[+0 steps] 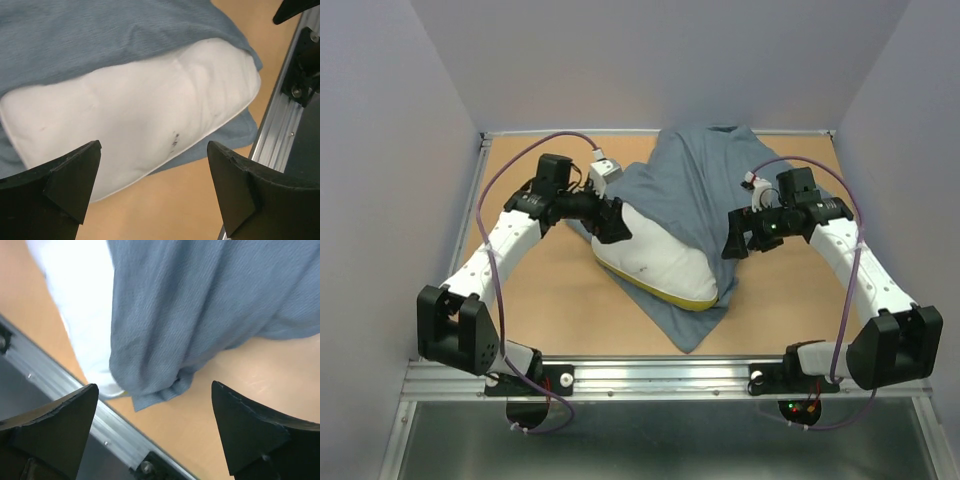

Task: Put the pillow into the pillowcase

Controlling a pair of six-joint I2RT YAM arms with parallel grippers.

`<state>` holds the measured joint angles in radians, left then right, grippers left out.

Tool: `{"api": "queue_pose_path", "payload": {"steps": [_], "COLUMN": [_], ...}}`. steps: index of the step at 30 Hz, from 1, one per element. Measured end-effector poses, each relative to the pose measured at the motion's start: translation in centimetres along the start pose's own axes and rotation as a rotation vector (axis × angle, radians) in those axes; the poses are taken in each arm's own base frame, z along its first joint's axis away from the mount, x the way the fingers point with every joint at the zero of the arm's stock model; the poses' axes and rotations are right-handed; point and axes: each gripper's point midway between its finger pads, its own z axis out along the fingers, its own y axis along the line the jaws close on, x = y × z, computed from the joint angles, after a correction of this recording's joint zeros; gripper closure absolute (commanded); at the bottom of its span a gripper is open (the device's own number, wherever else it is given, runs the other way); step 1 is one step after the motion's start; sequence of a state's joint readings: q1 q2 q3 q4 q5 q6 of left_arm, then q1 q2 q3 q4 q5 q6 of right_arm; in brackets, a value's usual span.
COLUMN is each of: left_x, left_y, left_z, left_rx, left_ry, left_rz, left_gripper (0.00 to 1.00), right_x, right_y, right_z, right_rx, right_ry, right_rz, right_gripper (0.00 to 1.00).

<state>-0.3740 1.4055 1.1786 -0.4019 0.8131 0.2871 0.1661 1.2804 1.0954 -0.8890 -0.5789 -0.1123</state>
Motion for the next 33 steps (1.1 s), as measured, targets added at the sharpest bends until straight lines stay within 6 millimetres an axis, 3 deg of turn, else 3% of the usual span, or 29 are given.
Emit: {"api": "queue_pose_path", "payload": {"steps": [3, 6, 7, 10, 12, 15, 19, 21, 25, 27, 28, 30, 31, 33], "left_x": [0.8, 2.1, 2.5, 3.6, 4.3, 5.0, 5.6, 5.5, 5.3, 5.5, 5.6, 5.9, 6.1, 6.9], "left_y": [3.3, 7.5, 9.4, 13.5, 15.7, 18.3, 19.9, 20.1, 20.6, 21.1, 21.4, 22.5, 23.1, 24.3], "left_z": [-2.4, -5.0, -5.9, -8.0, -9.2, -10.7, -12.1, -12.2, -12.4, -12.3, -12.2, -11.6, -11.1, -9.8], "left_rx": [-0.095, -0.232, -0.292, -0.408, -0.463, -0.526, -0.575, -0.584, -0.604, -0.610, -0.611, -0.602, -0.594, -0.573], "left_ry": [-0.051, -0.087, -0.097, -0.107, -0.110, -0.115, -0.122, -0.125, -0.133, -0.128, -0.123, -0.109, -0.100, -0.072], "left_rz": [-0.083, -0.210, -0.239, -0.321, -0.365, -0.411, -0.433, -0.428, -0.412, -0.410, -0.408, -0.407, -0.406, -0.415], "left_gripper": [0.01, 0.01, 0.01, 0.01, 0.01, 0.01, 0.01, 0.01, 0.01, 0.01, 0.01, 0.01, 0.01, 0.01], "right_x": [-3.2, -7.6, -9.6, -11.9, -13.6, -14.4, -14.5, -14.6, -14.7, -14.3, -14.0, -13.4, -13.2, -12.9], "right_y": [-0.6, 1.5, 3.1, 6.2, 8.4, 11.0, 12.8, 12.8, 11.5, 10.4, 10.0, 9.2, 9.0, 8.6], "right_z": [-0.6, 0.0, 0.8, 4.0, 7.4, 12.3, 18.8, 21.3, 23.7, 24.8, 25.3, 26.0, 26.2, 26.3], "right_rx": [0.084, 0.107, 0.102, 0.088, 0.098, 0.104, 0.137, 0.162, 0.210, 0.237, 0.247, 0.258, 0.262, 0.267], "right_ry": [-0.049, -0.121, -0.155, -0.149, -0.136, -0.100, -0.052, -0.039, -0.019, 0.002, 0.012, 0.034, 0.042, 0.046], "right_rz": [-0.070, -0.203, -0.270, -0.389, -0.480, -0.587, -0.657, -0.665, -0.642, -0.631, -0.629, -0.623, -0.619, -0.618], "right_gripper": [0.00, 0.00, 0.00, 0.00, 0.00, 0.00, 0.00, 0.00, 0.00, 0.11, 0.38, 0.71, 0.94, 0.99]}}
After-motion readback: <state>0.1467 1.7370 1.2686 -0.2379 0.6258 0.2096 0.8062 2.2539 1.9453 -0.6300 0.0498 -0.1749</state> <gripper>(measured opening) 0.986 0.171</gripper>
